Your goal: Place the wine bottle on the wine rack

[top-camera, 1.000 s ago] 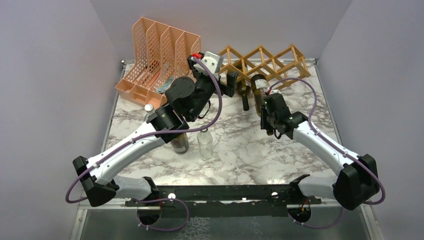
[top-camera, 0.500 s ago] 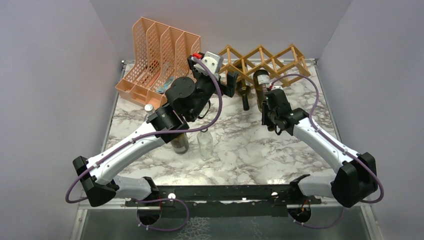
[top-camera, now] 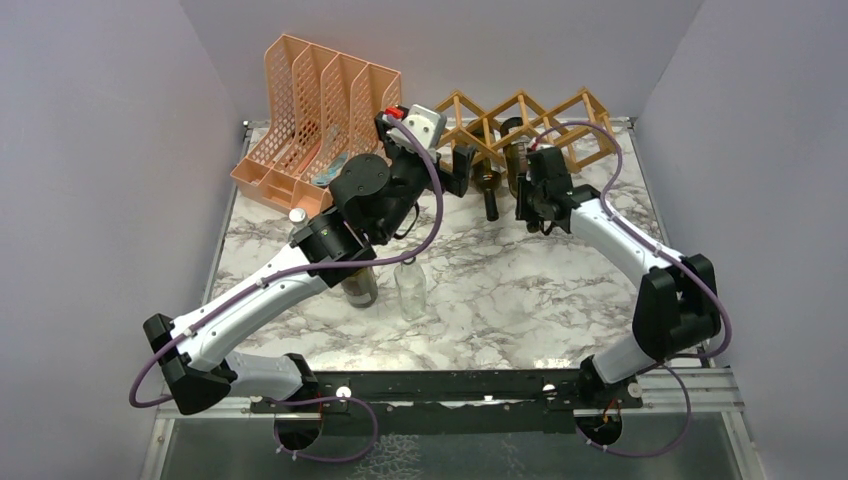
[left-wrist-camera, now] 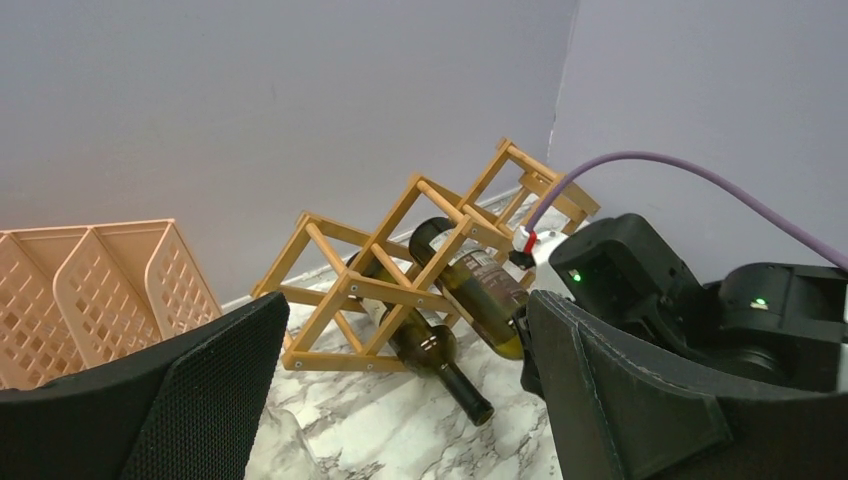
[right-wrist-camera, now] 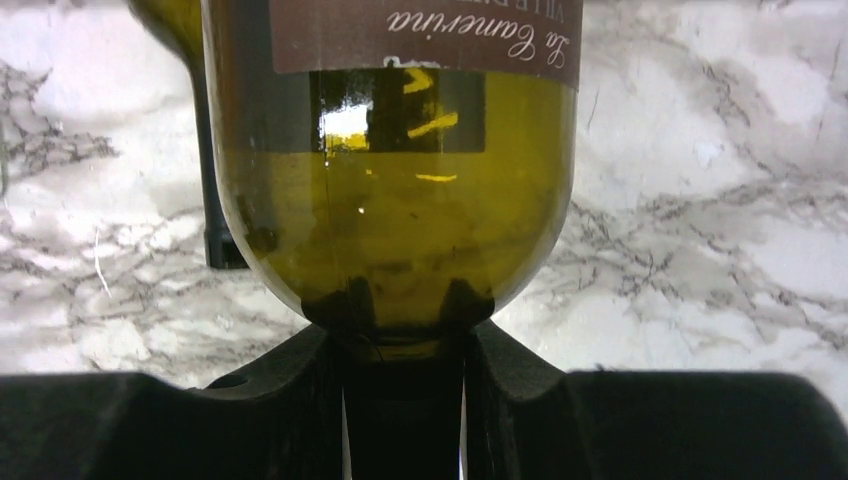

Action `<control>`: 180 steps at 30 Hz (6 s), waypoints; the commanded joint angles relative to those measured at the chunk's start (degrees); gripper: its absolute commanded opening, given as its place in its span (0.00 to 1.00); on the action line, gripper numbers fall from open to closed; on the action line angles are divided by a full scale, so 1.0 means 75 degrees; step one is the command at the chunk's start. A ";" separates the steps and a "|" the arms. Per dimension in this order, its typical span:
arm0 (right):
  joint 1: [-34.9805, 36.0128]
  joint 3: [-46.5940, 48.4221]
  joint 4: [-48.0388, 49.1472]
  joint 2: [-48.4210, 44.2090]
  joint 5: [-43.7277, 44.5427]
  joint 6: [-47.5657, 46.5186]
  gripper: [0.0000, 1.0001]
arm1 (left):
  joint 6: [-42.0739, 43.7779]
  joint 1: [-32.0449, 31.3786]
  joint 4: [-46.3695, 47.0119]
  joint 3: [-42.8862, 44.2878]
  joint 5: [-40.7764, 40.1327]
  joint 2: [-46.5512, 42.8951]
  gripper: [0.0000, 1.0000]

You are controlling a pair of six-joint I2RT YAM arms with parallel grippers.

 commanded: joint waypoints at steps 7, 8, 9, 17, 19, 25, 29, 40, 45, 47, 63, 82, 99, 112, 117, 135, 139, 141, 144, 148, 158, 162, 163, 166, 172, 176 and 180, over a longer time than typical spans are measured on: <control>-0.0461 0.1286 0.1284 0.0990 -0.0746 -0.0724 0.02 | -0.0038 -0.0022 -0.0093 -0.0002 0.0106 -0.0455 0.96; -0.0486 0.1330 0.1284 0.1034 -0.0778 -0.0758 0.03 | -0.0037 -0.0022 -0.0092 -0.0014 0.0095 -0.0467 0.96; -0.0514 0.1384 0.1275 0.1088 -0.0836 -0.0803 0.04 | -0.0037 -0.0025 -0.0094 -0.0025 0.0087 -0.0478 0.96; -0.0590 0.1963 0.1091 0.1619 -0.0891 -0.0900 0.13 | -0.0061 -0.0022 -0.0086 -0.0028 0.0138 -0.0436 0.96; -0.0590 0.2130 0.1068 0.1745 -0.0858 -0.0909 0.17 | -0.0061 -0.0022 -0.0091 -0.0035 0.0129 -0.0427 0.96; -0.0590 0.2335 0.1287 0.2009 -0.0610 -0.0994 0.27 | -0.0061 -0.0022 -0.0105 -0.0049 0.0124 -0.0412 0.96; -0.0593 0.2328 0.1589 0.2120 -0.0518 -0.1132 0.28 | -0.0073 -0.0031 -0.0142 -0.0050 0.0116 -0.0399 0.96; -0.0590 0.2348 0.1806 0.2140 -0.0425 -0.1175 0.56 | -0.0096 -0.0022 -0.0199 -0.0050 0.0102 -0.0399 0.96; -0.0590 0.2178 0.1764 0.1814 -0.0311 -0.1153 0.63 | -0.0109 -0.0022 -0.0220 -0.0059 0.0117 -0.0392 0.96; -0.0590 0.2133 0.1745 0.1631 -0.0232 -0.1131 0.65 | -0.0117 -0.0022 -0.0223 -0.0062 0.0137 -0.0386 0.96; -0.0591 0.2194 0.0291 -0.0308 -0.2185 -0.0716 0.73 | -0.0115 -0.0022 -0.0721 -0.0321 0.0141 -0.0805 0.97; 0.2983 0.2079 0.2009 -0.0608 -0.4824 -0.1134 0.73 | 0.0072 -0.0022 -0.0489 -0.0390 -0.0836 -0.2476 0.98; 0.4975 0.3564 0.2680 0.1669 -0.4968 -0.2245 0.73 | 0.0092 -0.0022 -0.0017 -0.0750 -0.1443 -0.3144 0.98; 0.5252 0.3760 0.3360 0.2224 -0.4344 -0.2578 0.46 | 0.0108 -0.0022 -0.0070 -0.0777 -0.1502 -0.3188 0.98; 0.5272 0.3413 0.3670 0.1838 -0.3617 -0.2686 0.25 | 0.0070 -0.0022 -0.0113 -0.0777 -0.1479 -0.3148 0.98; 0.5279 0.2422 0.3473 0.0130 -0.0902 -0.2647 0.08 | -0.0096 -0.0025 -0.0121 -0.0718 -0.1183 -0.2888 0.98; 0.5276 0.2335 0.3095 -0.0154 -0.0209 -0.2576 0.08 | 0.0024 -0.0022 -0.0023 -0.0838 -0.1095 -0.2835 0.98; 0.5271 0.2130 0.2958 -0.0387 0.0225 -0.2493 0.07 | 0.0407 -0.0022 0.0472 -0.1224 -0.1070 -0.2917 0.98; 0.5274 0.1678 0.2854 -0.0831 0.0990 -0.2308 0.07 | 0.0635 -0.0022 0.0765 -0.1611 -0.1184 -0.2924 0.99; 0.5275 0.1136 0.2556 -0.1460 0.2027 -0.1770 0.06 | 0.0632 -0.0020 0.0864 -0.1882 -0.1001 -0.2720 0.99; 0.5279 0.0291 0.1347 -0.3710 0.3467 -0.0347 0.05 | -0.0132 -0.0022 0.1453 -0.3076 0.1732 -0.2484 0.99; 0.5276 0.0441 0.0751 -0.4309 0.3651 0.0100 0.05 | -0.0339 -0.0019 0.1527 -0.3306 0.3015 -0.2107 0.99; 0.5276 0.0507 0.0601 -0.4404 0.3695 0.0182 0.05 | -0.0352 -0.0022 0.1464 -0.3324 0.3307 -0.1982 0.99; 0.5281 0.0671 0.0293 -0.4605 0.3725 0.0345 0.05 | -0.0413 -0.0016 0.1482 -0.3366 0.4084 -0.1592 0.99; 0.5271 0.0996 0.0077 -0.4832 0.3691 0.0413 0.04 | -0.0415 -0.0024 0.1771 -0.3387 0.4856 -0.0781 0.99; 0.5278 0.1170 0.0140 -0.4939 0.3572 0.0313 0.04 | -0.0344 -0.0022 0.1987 -0.3500 0.5463 -0.0513 0.99; 0.5275 0.1259 0.0374 -0.5057 0.3456 0.0114 0.03 | -0.0311 -0.0025 0.2012 -0.3474 0.6075 -0.0274 0.99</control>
